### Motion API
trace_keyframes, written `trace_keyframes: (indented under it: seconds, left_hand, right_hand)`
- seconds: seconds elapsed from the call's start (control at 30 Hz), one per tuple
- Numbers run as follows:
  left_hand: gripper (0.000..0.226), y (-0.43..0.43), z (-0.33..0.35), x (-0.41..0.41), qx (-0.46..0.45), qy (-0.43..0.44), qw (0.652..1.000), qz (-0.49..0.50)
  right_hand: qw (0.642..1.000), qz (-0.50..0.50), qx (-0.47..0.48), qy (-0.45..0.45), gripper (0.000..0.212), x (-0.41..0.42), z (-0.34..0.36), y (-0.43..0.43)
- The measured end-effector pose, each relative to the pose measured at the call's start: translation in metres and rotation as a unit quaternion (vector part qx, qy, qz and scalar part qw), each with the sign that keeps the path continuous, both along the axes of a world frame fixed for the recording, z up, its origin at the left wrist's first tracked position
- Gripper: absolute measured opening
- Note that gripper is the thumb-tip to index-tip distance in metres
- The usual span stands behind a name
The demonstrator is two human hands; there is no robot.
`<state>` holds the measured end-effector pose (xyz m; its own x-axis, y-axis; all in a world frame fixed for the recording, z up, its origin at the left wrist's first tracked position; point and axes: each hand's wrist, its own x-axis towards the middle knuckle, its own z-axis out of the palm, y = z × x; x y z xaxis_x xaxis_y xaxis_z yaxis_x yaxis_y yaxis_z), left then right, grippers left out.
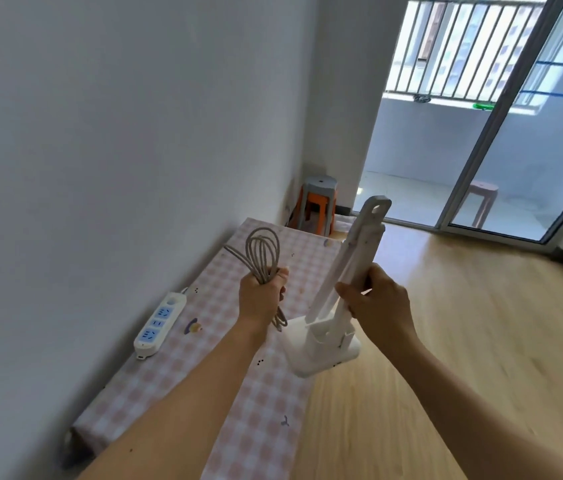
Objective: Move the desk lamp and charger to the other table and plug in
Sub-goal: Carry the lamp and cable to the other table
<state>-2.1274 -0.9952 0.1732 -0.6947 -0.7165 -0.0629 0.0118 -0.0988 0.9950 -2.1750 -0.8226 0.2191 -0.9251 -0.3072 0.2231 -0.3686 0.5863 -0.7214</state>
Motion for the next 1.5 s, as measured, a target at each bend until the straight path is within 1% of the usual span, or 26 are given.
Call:
trace_keyframes:
  seconds: [0.07,0.13,0.17,0.2,0.23,0.37,0.47,0.57,0.67,0.77,0.97,1.03,1.1,1.2,1.27,1.4,1.5]
  left_hand:
    - [0.025,0.000,-0.002,-0.018,0.084,-0.008,0.996,0.005]
    - [0.030,-0.002,-0.004,-0.041,0.218,0.003,0.976,0.009]
    - [0.031,-0.003,-0.006,-0.052,0.270,0.017,0.963,0.013]
    - [0.029,-0.001,-0.009,-0.070,0.301,0.031,0.953,0.027]
    - [0.028,-0.002,-0.013,-0.083,0.313,0.037,0.948,0.036]
    - [0.031,0.003,-0.013,-0.138,0.295,0.017,0.953,0.061]
    - [0.028,0.004,-0.007,-0.178,0.291,0.034,0.953,0.073]
    - [0.026,-0.005,-0.009,-0.199,0.255,0.015,0.962,0.097]
    - [0.025,-0.025,-0.015,-0.208,0.200,-0.035,0.971,0.129]
    - [0.028,-0.052,-0.025,-0.210,0.159,-0.066,0.971,0.167]
    - [0.022,-0.118,-0.044,-0.220,0.107,-0.070,0.967,0.220]
    - [0.021,-0.139,-0.045,-0.227,0.109,-0.066,0.965,0.230]
    - [0.021,-0.160,-0.050,-0.233,0.108,-0.067,0.963,0.238]
    - [0.019,-0.191,-0.055,-0.241,0.113,-0.057,0.956,0.263]
    - [0.017,-0.206,-0.064,-0.243,0.126,-0.058,0.948,0.286]
    - [0.015,-0.227,-0.082,-0.247,0.145,-0.085,0.934,0.316]
    - [0.016,-0.240,-0.089,-0.252,0.140,-0.100,0.928,0.330]
  right_hand:
    - [1.000,0.013,-0.003,-0.008,0.021,-0.025,-0.003,-0.001]
    - [0.999,0.032,-0.002,-0.001,0.021,-0.055,-0.005,-0.003]
    - [0.999,0.041,-0.003,-0.001,0.021,-0.070,-0.006,-0.003]
    - [0.998,0.056,-0.010,0.000,0.022,-0.091,-0.008,-0.001]
    - [0.998,0.068,-0.013,0.002,0.023,-0.104,-0.009,0.001]
    - [0.995,0.097,-0.008,0.001,0.023,-0.174,-0.012,0.009]
    - [0.992,0.125,0.001,0.005,0.023,-0.225,-0.011,0.005]
    - [0.987,0.161,0.019,-0.008,0.027,-0.259,-0.017,-0.015]
    - [0.982,0.185,0.010,-0.030,0.021,-0.280,-0.021,-0.043]
    - [0.976,0.213,-0.003,-0.050,0.014,-0.296,-0.027,-0.076]
    - [0.959,0.279,-0.012,-0.057,0.021,-0.323,-0.036,-0.151]
    - [0.955,0.289,-0.011,-0.070,0.024,-0.331,-0.039,-0.177]
    - [0.950,0.300,0.004,-0.081,0.022,-0.340,-0.043,-0.207]
    - [0.948,0.311,0.010,-0.069,0.023,-0.353,-0.050,-0.253]
    - [0.948,0.312,0.001,-0.069,0.019,-0.356,-0.060,-0.278]
    - [0.946,0.310,-0.018,-0.098,0.010,-0.366,-0.082,-0.317]
    - [0.946,0.299,-0.013,-0.124,0.011,-0.374,-0.093,-0.343]
